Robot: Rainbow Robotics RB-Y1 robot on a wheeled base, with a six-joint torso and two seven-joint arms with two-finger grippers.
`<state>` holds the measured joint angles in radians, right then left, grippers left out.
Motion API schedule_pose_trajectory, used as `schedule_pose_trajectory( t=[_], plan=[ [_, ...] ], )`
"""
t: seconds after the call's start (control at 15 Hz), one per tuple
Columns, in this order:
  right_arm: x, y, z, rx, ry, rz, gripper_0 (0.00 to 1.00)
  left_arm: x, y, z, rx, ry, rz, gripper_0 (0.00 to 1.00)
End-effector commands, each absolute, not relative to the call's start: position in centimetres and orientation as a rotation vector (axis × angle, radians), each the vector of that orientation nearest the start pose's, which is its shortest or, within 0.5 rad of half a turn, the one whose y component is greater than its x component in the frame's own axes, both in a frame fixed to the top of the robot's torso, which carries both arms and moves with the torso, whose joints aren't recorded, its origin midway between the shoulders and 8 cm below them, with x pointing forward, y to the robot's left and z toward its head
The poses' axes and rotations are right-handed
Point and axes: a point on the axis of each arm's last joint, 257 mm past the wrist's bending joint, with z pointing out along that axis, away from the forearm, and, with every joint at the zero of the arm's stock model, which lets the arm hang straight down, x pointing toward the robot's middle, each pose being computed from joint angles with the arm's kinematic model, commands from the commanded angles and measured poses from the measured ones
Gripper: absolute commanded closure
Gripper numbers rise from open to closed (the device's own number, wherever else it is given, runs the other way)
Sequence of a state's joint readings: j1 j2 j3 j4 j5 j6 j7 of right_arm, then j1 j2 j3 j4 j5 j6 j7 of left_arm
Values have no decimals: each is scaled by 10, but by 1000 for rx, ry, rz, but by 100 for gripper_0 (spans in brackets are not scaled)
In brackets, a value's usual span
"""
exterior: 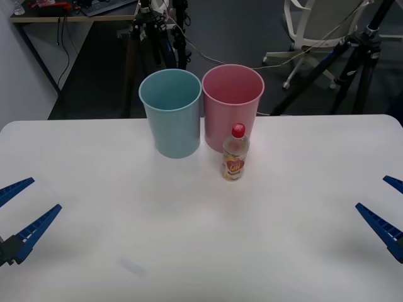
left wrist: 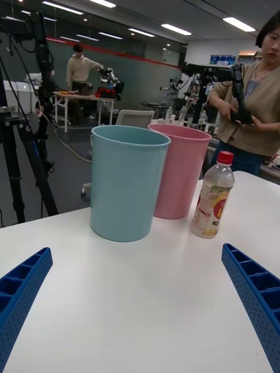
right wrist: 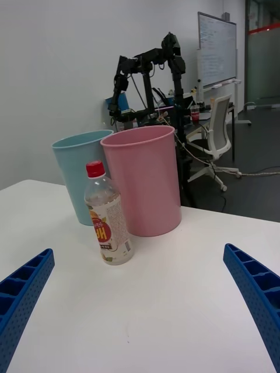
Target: Grasp the object on the table and drop it into the matching bin: aluminum can to the light blue bin, PET bottle to the pink bin.
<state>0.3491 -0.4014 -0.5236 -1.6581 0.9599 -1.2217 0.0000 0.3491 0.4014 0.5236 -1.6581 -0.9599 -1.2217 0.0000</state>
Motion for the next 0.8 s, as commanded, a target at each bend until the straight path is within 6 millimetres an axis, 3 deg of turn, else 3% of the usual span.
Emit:
schedule_pose_trajectory(
  t=[0.07,0.27,0.8],
  plan=[
    [342,-330,-169,-465,1441,567,0,342,330,-169,465,1441,-567,0],
    [353,-327,-159,-456,1400,566,0,342,330,-169,465,1441,-567,0],
    [345,-310,-178,-600,1374,467,0,342,330,-169,465,1441,-567,0]
  ],
)
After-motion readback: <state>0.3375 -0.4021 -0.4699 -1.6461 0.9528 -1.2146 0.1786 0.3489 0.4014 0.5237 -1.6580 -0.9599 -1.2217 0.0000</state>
